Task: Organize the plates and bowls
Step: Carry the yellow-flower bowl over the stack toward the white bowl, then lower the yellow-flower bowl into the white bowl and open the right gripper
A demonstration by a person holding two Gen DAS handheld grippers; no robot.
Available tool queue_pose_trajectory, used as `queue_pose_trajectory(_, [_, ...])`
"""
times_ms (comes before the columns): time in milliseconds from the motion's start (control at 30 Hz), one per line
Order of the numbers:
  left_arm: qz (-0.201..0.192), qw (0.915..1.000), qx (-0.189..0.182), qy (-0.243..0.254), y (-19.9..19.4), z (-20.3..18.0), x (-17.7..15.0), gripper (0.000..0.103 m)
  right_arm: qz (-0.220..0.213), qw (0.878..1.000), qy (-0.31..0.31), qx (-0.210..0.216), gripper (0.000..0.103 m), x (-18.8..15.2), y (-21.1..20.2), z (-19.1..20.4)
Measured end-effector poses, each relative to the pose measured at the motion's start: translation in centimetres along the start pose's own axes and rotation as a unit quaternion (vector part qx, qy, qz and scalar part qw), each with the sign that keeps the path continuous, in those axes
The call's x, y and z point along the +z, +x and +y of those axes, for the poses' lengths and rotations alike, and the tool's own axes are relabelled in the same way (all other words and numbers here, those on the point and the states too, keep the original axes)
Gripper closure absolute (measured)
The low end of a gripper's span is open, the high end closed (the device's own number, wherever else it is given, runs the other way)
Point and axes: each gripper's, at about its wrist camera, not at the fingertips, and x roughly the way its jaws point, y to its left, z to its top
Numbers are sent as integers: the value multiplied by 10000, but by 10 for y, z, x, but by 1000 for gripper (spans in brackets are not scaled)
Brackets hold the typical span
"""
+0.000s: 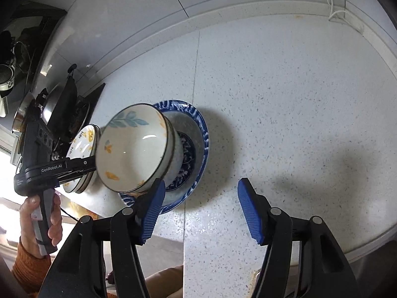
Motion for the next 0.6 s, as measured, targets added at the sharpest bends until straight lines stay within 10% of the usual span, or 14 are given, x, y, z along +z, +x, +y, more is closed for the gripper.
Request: queue_pose_trajectory(600, [252, 9985, -450, -195, 45, 20, 8, 82, 491, 9978, 165, 413, 77, 19, 55, -19])
